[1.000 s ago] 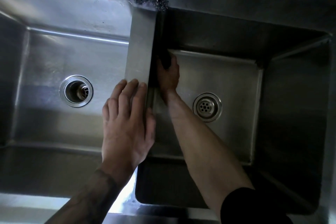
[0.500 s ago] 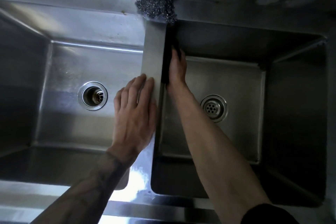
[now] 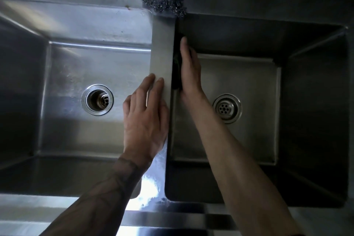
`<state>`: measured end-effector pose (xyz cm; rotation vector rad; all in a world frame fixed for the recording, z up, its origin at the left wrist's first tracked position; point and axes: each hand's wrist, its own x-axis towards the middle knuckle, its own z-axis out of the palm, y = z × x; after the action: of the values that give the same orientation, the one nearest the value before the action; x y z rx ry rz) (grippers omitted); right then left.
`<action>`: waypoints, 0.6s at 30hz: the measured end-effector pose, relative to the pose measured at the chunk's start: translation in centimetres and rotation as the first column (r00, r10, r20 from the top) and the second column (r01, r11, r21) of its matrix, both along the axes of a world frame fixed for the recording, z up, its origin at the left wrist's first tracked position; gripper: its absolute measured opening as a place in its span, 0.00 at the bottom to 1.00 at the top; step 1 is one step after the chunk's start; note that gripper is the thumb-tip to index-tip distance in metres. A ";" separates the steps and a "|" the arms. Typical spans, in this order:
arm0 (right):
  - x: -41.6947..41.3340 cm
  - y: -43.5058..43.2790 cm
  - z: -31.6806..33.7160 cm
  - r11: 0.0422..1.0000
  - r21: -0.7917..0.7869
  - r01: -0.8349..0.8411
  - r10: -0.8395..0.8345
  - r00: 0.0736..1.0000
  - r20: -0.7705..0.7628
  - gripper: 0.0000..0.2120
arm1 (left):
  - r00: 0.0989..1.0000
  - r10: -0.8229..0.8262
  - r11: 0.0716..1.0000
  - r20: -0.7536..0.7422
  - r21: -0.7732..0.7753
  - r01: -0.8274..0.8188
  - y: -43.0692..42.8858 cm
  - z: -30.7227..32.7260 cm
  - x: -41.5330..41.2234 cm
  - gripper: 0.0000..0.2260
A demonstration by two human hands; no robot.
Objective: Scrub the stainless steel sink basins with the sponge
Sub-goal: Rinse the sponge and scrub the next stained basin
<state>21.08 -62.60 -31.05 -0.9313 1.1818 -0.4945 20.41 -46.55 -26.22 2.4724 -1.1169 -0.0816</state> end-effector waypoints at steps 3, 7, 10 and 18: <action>-0.8 1.3 -1.4 0.996 -0.087 -0.010 0.010 1.000 0.008 0.14 | 1.000 -0.012 1.000 -0.009 0.010 0.013 0.1 -0.2 0.1 0.20; -0.7 1.4 -3.0 0.994 0.028 -0.101 0.104 0.984 -0.141 0.20 | 1.000 -0.022 1.000 -0.006 0.017 0.022 0.1 -0.4 0.1 0.20; -2.0 2.2 -2.5 0.992 -0.028 -0.124 0.122 0.990 -0.068 0.19 | 1.000 -0.012 1.000 -0.006 -0.001 0.012 0.1 -0.5 0.1 0.20; -2.6 3.8 -2.9 0.997 0.008 -0.076 0.077 0.990 -0.121 0.18 | 1.000 -0.013 1.000 0.019 -0.018 0.014 0.3 -1.0 0.3 0.20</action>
<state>18.44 -58.84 -33.92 -1.0108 1.2505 -0.3782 20.67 -46.24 -27.26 2.4543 -1.1369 -0.0520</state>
